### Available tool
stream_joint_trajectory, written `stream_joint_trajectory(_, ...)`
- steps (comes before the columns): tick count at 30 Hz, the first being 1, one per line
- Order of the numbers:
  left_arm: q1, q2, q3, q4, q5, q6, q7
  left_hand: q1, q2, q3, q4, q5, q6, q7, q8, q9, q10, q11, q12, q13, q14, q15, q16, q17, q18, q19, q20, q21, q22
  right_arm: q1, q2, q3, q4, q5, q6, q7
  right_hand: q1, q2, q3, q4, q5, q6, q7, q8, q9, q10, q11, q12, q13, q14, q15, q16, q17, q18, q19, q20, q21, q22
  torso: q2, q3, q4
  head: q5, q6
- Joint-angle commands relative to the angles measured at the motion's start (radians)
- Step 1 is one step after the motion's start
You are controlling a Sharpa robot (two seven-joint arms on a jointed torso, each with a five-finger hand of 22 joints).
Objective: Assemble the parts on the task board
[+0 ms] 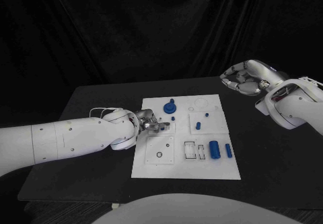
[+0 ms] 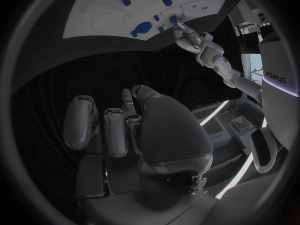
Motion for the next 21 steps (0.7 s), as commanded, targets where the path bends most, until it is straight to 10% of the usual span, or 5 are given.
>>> stream_joint_trajectory(1, 0.031, -0.01, 0.002, 0.016, 0.009, 0.004, 0.0, 0.014, 0.003, -0.015, 0.0, 0.007, -0.003, -0.01, 0.015, 0.021, 0.089, -0.009, 0.01, 0.247, 0.106, -0.01, 0.003, 0.263, -0.011, 0.012, -0.001, 0.009, 0.187, -0.002, -0.003, 0.001, 0.003, -0.001, 0.003, -0.023, 0.006, -0.001, 0.004, -0.002, 0.005, -0.002, 0.001, -0.005, -0.001, 0.089, 0.004, -0.004, 0.235, 0.062, 0.01, -0.005, 0.065, 0.013, -0.006, 0.0, -0.006, 0.162, 0.0, -0.0004, -0.0002, 0.001, 0.0)
stream_joint_trajectory(5, 0.099, -0.016, 0.002, 0.012, 0.087, 0.134, -0.035, 0.088, 0.006, -0.043, -0.007, 0.123, -0.019, -0.015, 0.036, 0.06, 0.096, -0.013, 0.02, 0.255, 0.106, -0.015, 0.003, 0.263, -0.011, 0.013, -0.007, 0.006, 0.187, -0.002, -0.003, 0.001, 0.003, -0.001, 0.004, -0.025, 0.006, -0.001, 0.004, -0.002, 0.005, -0.002, 0.001, -0.005, -0.001, 0.089, 0.004, -0.004, 0.235, 0.062, 0.01, -0.005, 0.065, 0.013, -0.006, 0.0, -0.006, 0.162, 0.0, -0.0007, 0.0, 0.006, 0.0)
stream_joint_trajectory(11, 0.19, 0.0, 0.002, -0.05, 0.261, 0.428, -0.081, 0.182, 0.035, -0.071, -0.011, 0.075, -0.067, 0.003, 0.019, 0.074, 0.069, 0.005, -0.016, 0.228, 0.106, 0.004, 0.003, 0.263, 0.0, -0.033, 0.008, -0.051, 0.171, -0.002, 0.002, 0.001, 0.002, -0.001, 0.004, -0.029, 0.006, -0.002, 0.004, -0.002, 0.005, -0.002, 0.001, -0.006, -0.001, 0.088, 0.004, -0.005, 0.234, 0.062, 0.01, -0.005, 0.065, 0.013, -0.006, 0.0, -0.007, 0.162, 0.0, -0.0012, -0.0005, 0.004, 0.0)
stream_joint_trajectory(13, 0.204, 0.01, 0.002, -0.075, 0.284, 0.475, -0.075, 0.21, 0.049, -0.067, -0.016, 0.021, -0.067, 0.005, 0.017, 0.075, 0.065, 0.008, -0.02, 0.226, 0.106, 0.008, 0.003, 0.263, 0.002, -0.041, 0.012, -0.06, 0.169, -0.002, 0.004, 0.001, 0.0, -0.001, 0.005, -0.03, 0.006, -0.002, 0.004, -0.002, 0.005, -0.002, 0.001, -0.006, -0.001, 0.088, 0.004, -0.005, 0.234, 0.062, 0.01, -0.005, 0.065, 0.013, -0.006, 0.0, -0.007, 0.162, -0.001, -0.0006, -0.0007, -0.001, 0.0)
stream_joint_trajectory(21, 0.224, 0.067, 0.002, -0.169, 0.318, 0.553, -0.034, 0.273, 0.073, -0.043, -0.043, 0.042, -0.056, 0.0, 0.023, 0.081, 0.074, 0.005, -0.007, 0.236, 0.106, 0.006, 0.003, 0.263, 0.001, -0.037, 0.013, -0.05, 0.172, -0.002, 0.007, 0.001, -0.002, -0.001, 0.008, -0.026, 0.006, -0.002, 0.005, -0.002, 0.005, -0.001, 0.001, -0.005, -0.001, 0.088, 0.004, -0.005, 0.234, 0.062, 0.01, -0.006, 0.064, 0.013, -0.007, 0.0, -0.009, 0.161, 0.0, 0.0014, -0.0005, -0.023, 0.0)
